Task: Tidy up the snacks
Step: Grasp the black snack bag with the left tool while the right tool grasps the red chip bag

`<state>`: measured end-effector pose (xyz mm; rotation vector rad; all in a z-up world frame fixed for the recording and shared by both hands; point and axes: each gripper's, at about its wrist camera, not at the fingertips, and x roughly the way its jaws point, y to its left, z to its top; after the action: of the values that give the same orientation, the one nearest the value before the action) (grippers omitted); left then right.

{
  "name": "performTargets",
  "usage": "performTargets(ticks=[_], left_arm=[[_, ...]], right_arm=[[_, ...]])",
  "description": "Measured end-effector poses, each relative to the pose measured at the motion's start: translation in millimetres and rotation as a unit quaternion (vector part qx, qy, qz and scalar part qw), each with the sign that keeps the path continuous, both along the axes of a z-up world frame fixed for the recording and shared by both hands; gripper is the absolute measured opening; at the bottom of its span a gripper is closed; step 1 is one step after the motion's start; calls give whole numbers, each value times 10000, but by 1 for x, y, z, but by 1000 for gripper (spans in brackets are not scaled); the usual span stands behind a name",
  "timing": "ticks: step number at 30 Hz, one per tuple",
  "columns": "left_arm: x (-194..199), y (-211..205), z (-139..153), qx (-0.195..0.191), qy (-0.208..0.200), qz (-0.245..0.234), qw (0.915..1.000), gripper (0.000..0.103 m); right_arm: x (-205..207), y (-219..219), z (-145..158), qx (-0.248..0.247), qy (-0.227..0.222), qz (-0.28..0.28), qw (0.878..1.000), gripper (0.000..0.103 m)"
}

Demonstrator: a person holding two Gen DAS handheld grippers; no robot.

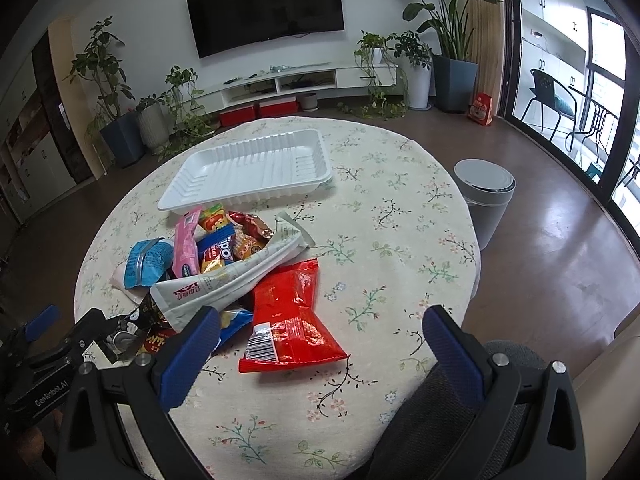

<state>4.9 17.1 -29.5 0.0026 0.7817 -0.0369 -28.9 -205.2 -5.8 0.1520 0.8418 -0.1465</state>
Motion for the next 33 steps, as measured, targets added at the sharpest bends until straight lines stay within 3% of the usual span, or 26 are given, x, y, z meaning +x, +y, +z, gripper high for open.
performTargets(ticks=[7,11,15,17,19,20,22,24,25,27,30,33], left_arm=[[6,-3,-9,402,433,90,9982,103],[7,5,-13,39,612,-76,9981,103],[5,19,-14,-810,660,-591,9928,103],[3,12,-16,-486,660,-1121,9903,103],[1,7,-16,2,593,-1366,9889,103],[4,7,-17,78,749,-1471,9862,103],[17,11,-17,117,1059,-1539,9823,103],[28,17,-10,276,952,-1518,9834,103],[38,15,-8,572,923,-1573,9816,103],[49,10,-12,901,1021,-1718,9757,102],[51,-7,-12,1015,982,-2508,9577,102],[49,-30,-21,1272,1070,-3286,9297,96]], right_arm=[[0,-1,1,4,-2,4,10000,103],[-1,-3,1,-37,-24,34,10000,103],[2,-6,0,-11,15,177,9998,103],[4,-8,-1,87,59,314,9995,103],[7,-10,-3,176,107,433,9988,103],[8,-9,-4,209,126,497,9985,103],[12,-10,-6,286,164,664,9973,103],[17,-11,-7,334,227,860,9955,102],[20,-12,-8,338,257,932,9947,101],[25,-13,-9,366,342,1067,9930,98],[33,-15,-15,473,530,1251,9896,91],[39,-15,-21,562,757,1460,9848,82]])
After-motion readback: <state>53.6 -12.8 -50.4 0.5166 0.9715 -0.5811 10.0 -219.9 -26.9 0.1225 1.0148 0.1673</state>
